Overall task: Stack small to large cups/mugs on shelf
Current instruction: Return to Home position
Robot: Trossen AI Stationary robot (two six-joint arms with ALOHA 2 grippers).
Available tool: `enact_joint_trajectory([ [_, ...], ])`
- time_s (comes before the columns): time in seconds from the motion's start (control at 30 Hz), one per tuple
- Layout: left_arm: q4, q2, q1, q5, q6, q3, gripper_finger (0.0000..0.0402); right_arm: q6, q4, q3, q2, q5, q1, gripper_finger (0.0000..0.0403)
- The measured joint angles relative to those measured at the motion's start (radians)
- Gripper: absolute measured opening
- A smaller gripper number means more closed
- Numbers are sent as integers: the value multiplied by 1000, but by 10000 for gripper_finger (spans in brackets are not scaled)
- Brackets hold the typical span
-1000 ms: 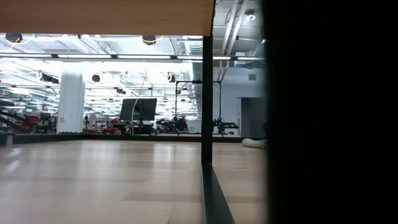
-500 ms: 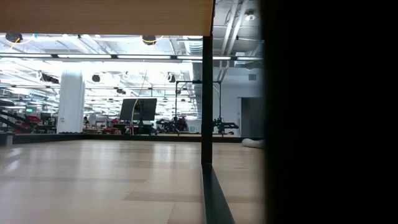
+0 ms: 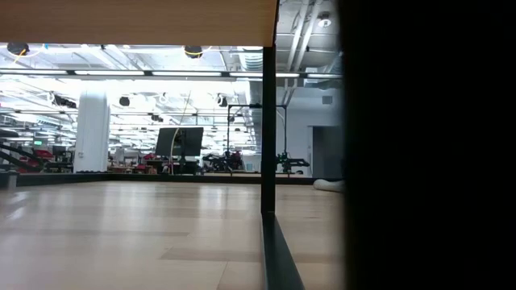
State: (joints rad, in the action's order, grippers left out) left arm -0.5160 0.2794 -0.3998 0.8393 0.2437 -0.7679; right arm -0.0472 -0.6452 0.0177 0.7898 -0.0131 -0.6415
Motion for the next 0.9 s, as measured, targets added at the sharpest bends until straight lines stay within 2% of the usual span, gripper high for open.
enact_joint_trajectory([
  [0.2, 57, -174, 14, 115, 14, 166, 244, -32, -92, 20, 0, 90, -92, 235],
  [0.4, 259, -246, 15, 268, 79, 247, 244, -32, -94, 80, 0, 184, -239, 235],
  [0.6, 271, -255, 15, 278, 161, 286, 244, -7, -70, 114, 1, 371, -390, 235],
  [0.73, 275, -273, 21, 363, 153, 302, 244, 21, -58, 115, 1, 382, -493, 235],
  [0.83, 271, -276, 42, 361, 143, 316, 244, 50, -58, 115, 1, 403, -557, 235],
  [0.9, 268, -275, 59, 316, 127, 317, 244, 64, -59, 115, 1, 476, -590, 235],
])
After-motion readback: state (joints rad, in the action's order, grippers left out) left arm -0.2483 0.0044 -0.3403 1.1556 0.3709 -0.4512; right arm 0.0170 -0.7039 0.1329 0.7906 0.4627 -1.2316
